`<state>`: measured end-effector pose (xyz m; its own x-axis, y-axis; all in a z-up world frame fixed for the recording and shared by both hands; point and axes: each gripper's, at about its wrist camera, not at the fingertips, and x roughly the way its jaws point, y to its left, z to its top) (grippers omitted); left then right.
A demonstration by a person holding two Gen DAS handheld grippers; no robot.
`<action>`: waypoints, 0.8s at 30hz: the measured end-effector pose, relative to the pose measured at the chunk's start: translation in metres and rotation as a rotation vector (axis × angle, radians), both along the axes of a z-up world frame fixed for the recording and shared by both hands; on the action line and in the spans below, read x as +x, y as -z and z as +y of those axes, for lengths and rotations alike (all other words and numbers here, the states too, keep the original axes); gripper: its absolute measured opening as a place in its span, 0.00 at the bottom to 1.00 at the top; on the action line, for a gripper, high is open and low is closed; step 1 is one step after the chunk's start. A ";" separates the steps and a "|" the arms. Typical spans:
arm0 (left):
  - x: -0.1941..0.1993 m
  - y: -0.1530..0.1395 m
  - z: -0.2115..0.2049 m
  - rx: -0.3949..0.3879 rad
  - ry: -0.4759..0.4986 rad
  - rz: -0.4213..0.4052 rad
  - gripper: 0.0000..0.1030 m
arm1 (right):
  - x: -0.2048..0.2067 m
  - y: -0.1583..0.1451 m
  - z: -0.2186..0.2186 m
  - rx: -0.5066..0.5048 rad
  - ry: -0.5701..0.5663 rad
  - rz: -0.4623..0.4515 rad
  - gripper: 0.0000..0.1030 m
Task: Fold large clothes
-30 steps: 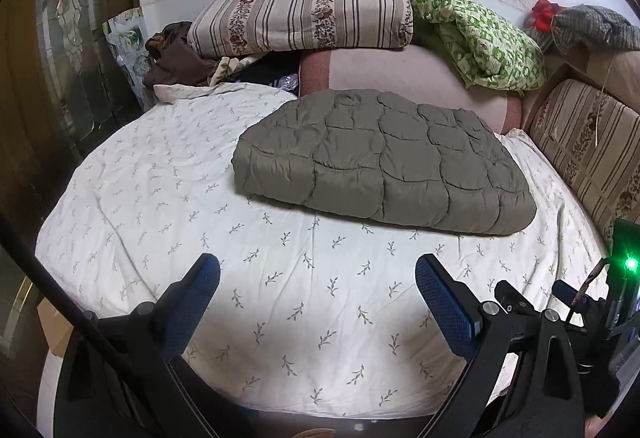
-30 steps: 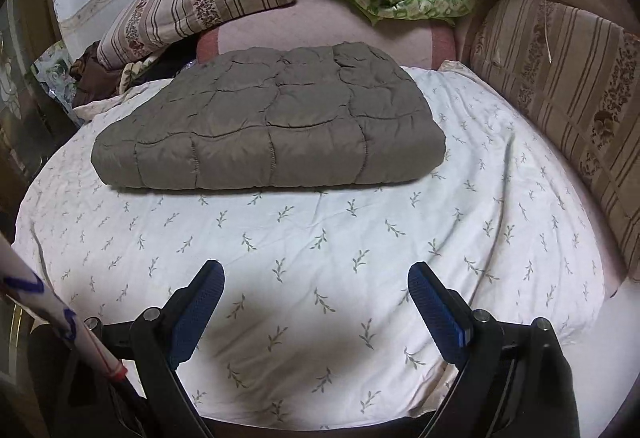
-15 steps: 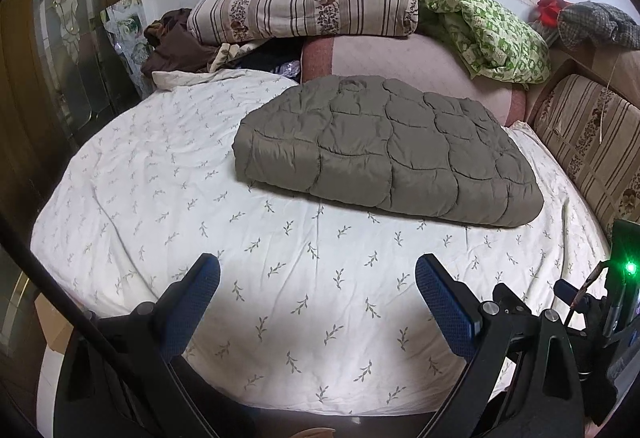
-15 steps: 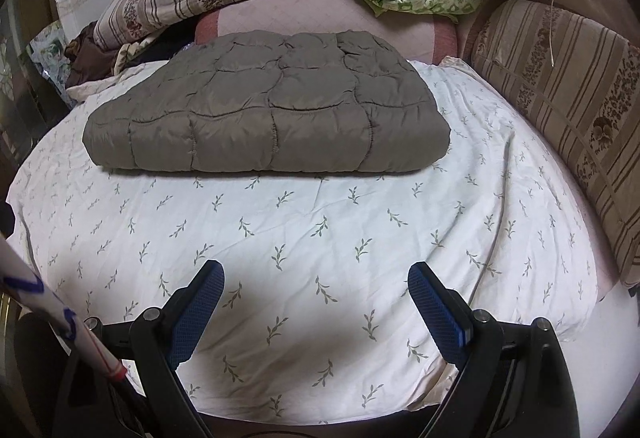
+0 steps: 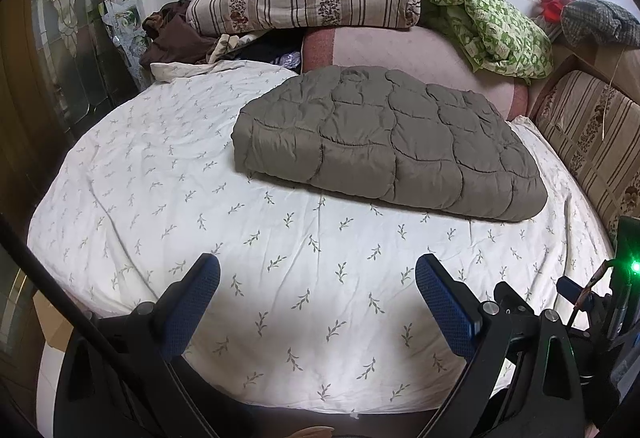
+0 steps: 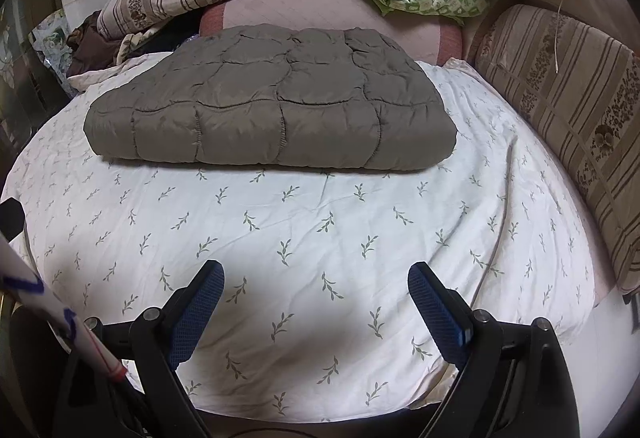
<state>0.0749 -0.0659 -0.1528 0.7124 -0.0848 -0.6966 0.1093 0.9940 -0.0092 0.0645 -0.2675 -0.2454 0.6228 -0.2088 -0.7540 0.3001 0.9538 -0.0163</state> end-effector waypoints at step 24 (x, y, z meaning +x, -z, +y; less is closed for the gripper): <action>0.008 0.022 0.003 0.011 -0.010 0.070 0.95 | -0.002 0.007 0.003 -0.027 -0.005 0.022 0.93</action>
<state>0.0824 -0.0629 -0.1751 0.6624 -0.0699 -0.7459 0.0988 0.9951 -0.0055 0.0626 -0.2646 -0.2522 0.6077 -0.2263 -0.7613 0.2942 0.9545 -0.0489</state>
